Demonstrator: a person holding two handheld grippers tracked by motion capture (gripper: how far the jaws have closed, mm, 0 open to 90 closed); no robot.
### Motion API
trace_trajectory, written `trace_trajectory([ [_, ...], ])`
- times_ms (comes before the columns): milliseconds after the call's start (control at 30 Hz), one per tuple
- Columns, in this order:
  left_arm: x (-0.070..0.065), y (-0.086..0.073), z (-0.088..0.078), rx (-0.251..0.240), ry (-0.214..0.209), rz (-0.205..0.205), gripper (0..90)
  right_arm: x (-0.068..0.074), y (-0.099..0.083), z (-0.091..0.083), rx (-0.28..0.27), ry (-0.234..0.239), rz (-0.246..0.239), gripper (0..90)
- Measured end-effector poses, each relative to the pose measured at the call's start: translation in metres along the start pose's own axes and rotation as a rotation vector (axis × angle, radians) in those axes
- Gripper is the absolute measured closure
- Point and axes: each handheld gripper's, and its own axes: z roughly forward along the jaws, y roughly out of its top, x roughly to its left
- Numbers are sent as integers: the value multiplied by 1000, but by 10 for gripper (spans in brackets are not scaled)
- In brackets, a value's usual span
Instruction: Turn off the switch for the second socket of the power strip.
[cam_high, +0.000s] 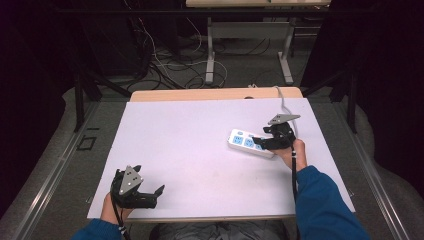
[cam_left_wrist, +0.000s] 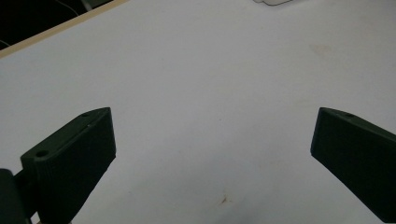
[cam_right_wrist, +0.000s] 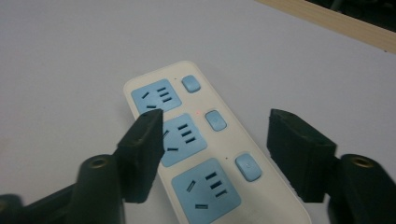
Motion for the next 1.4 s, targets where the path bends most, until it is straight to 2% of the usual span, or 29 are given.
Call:
trace_trajectory([
  [100, 0, 0, 1, 8, -11, -2, 0, -1, 0, 0, -19, -22, 19, 532],
  [167, -1, 0, 1, 4, -13, -7, 0, -3, 0, 1, -36, -31, 13, 622],
  [267, -1, 0, 1, 6, -10, -3, 0, -6, -1, 4, -47, -31, 37, 759],
  [433, 0, 0, 2, 12, -9, 4, 0, -7, 0, 8, -55, -29, 51, 900],
  [500, -1, 0, 2, 12, -15, -2, 0, -7, 1, 11, -59, -18, 54, 900],
  [733, -1, 0, 2, 18, -20, -8, 0, -1, 1, 24, -20, -44, 25, 900],
  [900, 0, 0, 3, 19, -22, -4, 0, -1, 1, 32, -20, -61, -6, 900],
  [1133, 0, 0, 2, 19, -17, 5, 0, 3, 0, 43, 7, -57, -17, 900],
  [1267, 0, 0, 3, 19, -20, 1, 0, 3, -1, 45, 19, -72, -37, 900],
  [1367, 0, -1, 2, 16, -17, 4, 0, 3, -2, 47, 17, -72, -23, 900],
  [1400, -1, -1, 2, 20, -25, -11, 0, 3, -3, 47, 16, -76, -21, 900],
])
